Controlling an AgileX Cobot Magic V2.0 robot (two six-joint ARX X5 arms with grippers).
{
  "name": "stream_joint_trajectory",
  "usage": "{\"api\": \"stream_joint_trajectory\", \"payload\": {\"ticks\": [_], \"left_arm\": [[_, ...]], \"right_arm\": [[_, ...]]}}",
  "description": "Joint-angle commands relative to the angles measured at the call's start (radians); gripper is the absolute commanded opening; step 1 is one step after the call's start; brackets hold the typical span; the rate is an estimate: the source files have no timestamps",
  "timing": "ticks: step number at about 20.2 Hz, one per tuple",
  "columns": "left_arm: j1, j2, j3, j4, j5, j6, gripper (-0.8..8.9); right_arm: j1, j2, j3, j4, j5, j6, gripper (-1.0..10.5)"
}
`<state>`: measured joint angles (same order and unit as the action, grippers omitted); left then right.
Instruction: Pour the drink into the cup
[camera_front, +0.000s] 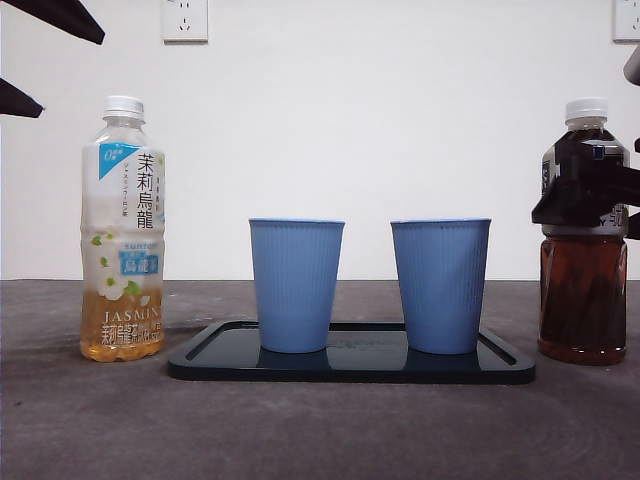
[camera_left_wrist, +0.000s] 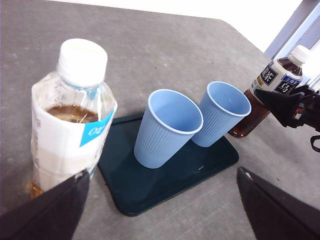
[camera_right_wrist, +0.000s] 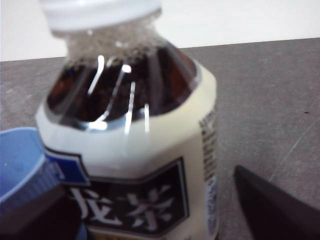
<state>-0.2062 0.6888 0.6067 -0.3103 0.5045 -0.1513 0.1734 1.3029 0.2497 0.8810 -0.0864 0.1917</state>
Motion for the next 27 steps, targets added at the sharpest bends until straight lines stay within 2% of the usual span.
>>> {"api": "stream_joint_trajectory", "payload": {"ticks": [1,8,12,15,21,24,27], "left_arm": [[-0.003,0.006,0.018,0.012,0.006,0.001,4.68],[-0.003,0.006,0.018,0.012,0.006,0.001,4.68],[-0.003,0.006,0.018,0.012,0.006,0.001,4.68],[-0.003,0.006,0.018,0.012,0.006,0.001,4.68],[-0.003,0.006,0.018,0.012,0.006,0.009,4.68],[-0.003,0.006,0.018,0.012,0.005,0.012,4.68],[-0.003,0.006,0.018,0.011,0.006,0.016,4.67]], "right_arm": [[0.000,0.025,0.008,0.018,-0.002,0.010,3.1],[0.000,0.030,0.016,0.071,-0.008,0.009,1.9],[0.005,0.013,0.047,-0.018,-0.026,-0.066,1.9],[0.019,-0.032,0.119,-0.229,-0.009,-0.139,1.9],[0.079,-0.104,0.351,-0.768,0.113,-0.238,1.9],[0.139,-0.108,0.473,-1.023,0.210,-0.276,1.9],[0.228,-0.108,0.582,-1.241,0.314,-0.361,1.9]]}}
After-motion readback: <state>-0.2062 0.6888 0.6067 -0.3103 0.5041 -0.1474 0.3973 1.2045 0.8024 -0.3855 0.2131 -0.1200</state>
